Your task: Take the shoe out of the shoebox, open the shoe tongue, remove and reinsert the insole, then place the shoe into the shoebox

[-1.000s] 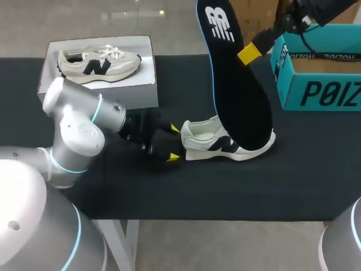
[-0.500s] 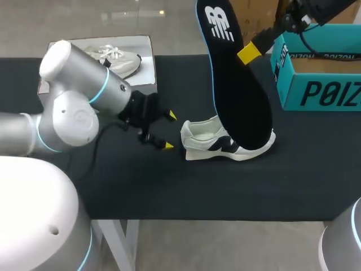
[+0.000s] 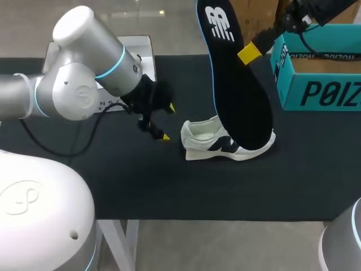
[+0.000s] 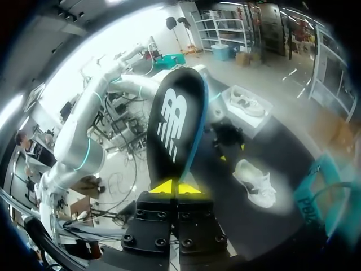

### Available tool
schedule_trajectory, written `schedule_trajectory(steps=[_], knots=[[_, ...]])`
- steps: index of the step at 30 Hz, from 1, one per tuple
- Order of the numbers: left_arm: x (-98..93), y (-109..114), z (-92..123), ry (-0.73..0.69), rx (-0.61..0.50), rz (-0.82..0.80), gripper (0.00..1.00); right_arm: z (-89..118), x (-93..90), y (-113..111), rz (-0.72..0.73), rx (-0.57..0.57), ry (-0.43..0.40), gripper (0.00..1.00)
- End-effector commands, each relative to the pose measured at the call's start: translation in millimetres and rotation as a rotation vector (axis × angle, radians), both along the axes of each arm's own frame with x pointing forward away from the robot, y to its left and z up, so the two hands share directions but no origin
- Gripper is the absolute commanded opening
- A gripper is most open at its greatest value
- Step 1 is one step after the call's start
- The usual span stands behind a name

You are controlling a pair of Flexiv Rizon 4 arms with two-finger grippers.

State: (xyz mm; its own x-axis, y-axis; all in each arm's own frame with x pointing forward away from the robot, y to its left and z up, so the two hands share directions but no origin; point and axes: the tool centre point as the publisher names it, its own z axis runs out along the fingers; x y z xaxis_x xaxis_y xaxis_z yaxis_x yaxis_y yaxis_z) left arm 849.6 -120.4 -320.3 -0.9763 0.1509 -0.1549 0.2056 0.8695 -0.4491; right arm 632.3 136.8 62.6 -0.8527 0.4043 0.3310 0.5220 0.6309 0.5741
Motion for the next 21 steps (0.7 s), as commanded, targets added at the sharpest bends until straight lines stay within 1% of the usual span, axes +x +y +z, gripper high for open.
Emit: schedule_trajectory(steps=[1, 7, 13, 16, 21], knots=[[1.9, -8, 4, -0.017, 0.109, 0.009, 1.00, 1, 1.4, 1, 0.000, -0.004, 0.003, 0.00], [5.9, -15, 8, -0.034, 0.120, 0.009, 1.00, 1, 1.4, 1, 0.000, -0.004, 0.003, 0.00], [5.9, -15, 8, -0.034, 0.120, 0.009, 1.00, 1, 1.4, 1, 0.000, -0.004, 0.003, 0.00], [5.9, -15, 8, -0.034, 0.120, 0.009, 1.00, 13, -7.0, -2, -0.004, -0.019, -0.009, 0.00], [5.9, -15, 8, -0.034, 0.120, 0.009, 1.00, 35, -24.5, -11, -0.034, -0.085, -0.018, 0.00]])
